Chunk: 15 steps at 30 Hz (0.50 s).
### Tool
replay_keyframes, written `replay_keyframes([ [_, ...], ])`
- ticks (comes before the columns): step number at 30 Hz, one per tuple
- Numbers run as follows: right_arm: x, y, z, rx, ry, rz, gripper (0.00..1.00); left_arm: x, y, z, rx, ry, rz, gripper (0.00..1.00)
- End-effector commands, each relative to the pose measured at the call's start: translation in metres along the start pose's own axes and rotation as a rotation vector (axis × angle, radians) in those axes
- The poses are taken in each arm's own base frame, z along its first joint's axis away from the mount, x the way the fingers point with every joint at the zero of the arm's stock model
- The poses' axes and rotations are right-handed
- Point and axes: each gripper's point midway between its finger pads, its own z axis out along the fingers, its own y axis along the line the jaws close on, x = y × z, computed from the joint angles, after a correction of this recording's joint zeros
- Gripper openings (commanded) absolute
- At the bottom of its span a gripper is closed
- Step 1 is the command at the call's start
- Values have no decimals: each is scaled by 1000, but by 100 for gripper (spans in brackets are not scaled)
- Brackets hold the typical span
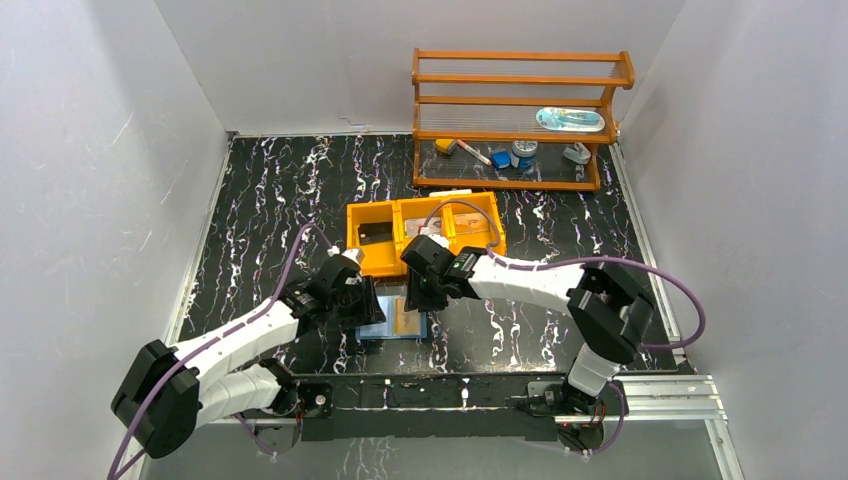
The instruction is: Take the credit cards out of the card holder
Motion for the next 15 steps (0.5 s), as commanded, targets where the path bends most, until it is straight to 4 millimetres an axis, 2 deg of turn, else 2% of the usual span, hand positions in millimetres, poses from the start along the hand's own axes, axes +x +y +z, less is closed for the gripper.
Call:
replay_keyframes([
  [1, -4, 14, 12, -27, 3, -12, 45, -11, -3, -2, 2, -2, -10, 39],
  [4, -3, 14, 19, -29, 11, -20, 40, -16, -12, -1, 52, -4, -29, 39],
  [8, 9, -3, 40, 25, 49, -20, 41, -22, -26, -3, 114, 3, -16, 41],
  [11, 33, -28, 52, 33, 92, 40, 40, -21, -55, -3, 258, 52, 18, 44],
  [12, 40, -33, 54, 13, 108, 75, 38, -21, -57, -1, 263, 68, 20, 44],
  [14, 46, -35, 56, -4, 123, 95, 33, -13, -44, 12, 192, 115, -8, 42],
  [15, 50, -38, 57, -10, 133, 109, 29, -5, -34, 20, 159, 130, -68, 38],
])
